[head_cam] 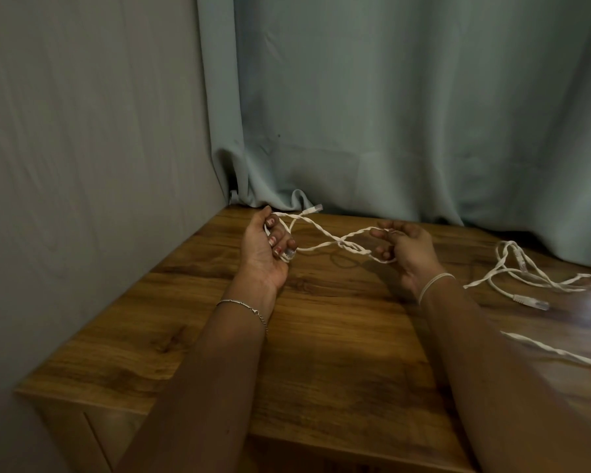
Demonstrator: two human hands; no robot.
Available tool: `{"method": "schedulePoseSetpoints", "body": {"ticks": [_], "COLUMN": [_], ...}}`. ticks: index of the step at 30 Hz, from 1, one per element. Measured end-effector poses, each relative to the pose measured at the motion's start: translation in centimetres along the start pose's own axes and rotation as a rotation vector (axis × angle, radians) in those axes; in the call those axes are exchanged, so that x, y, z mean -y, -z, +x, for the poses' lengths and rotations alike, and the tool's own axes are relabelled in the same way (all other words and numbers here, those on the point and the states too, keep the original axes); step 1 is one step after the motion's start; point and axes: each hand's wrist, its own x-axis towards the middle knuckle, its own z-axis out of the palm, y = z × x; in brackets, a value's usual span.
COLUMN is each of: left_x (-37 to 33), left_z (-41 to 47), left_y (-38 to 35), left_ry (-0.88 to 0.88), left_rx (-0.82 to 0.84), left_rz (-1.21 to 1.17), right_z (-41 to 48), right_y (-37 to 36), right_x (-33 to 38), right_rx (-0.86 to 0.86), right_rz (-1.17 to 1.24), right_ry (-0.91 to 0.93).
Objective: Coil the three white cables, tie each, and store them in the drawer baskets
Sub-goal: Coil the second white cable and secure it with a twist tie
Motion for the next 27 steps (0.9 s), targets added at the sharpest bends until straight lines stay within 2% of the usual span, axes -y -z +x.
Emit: {"method": "schedulePoseSetpoints", "body": {"ticks": [4,7,11,14,21,25,27], "left_x": [0.0,0.1,0.1,0.1,0.1,0.2,0.3], "left_z": [0.0,0.0,0.1,0.1,0.1,-0.1,-0.2], "left_y": [0.0,0.1,0.2,0.2,0.2,0.2,0.2], "left_ry": [0.006,0.008,0.007,0.007,0.029,0.101,0.134], "left_rx": [0.001,0.002,-0.008,-0.006,0.042,0.13,0.155], "left_rz": [0.049,0.1,0.103,0.097,0.107,0.161,0.194], "right_z": [-0.3,-0.9,-0.9,-0.9,-0.5,-0.7,-0.6], "right_y": [0.2,0.3,0.1,-0.2,-0.1,0.1,0.3], "right_x": [0.2,0.2,-0.4,-0.5,-1.2,-1.1,-1.3], "right_rx": [0.016,0.097,0.144,0.134,0.149,0.179,0.156], "right_rz": [-0.138,-0.301,-0.661,-0.817,-0.929,-0.989,-0.917], "right_ry": [0.166,0.262,0.381,0.517,0.631,0.576,0.516]}}
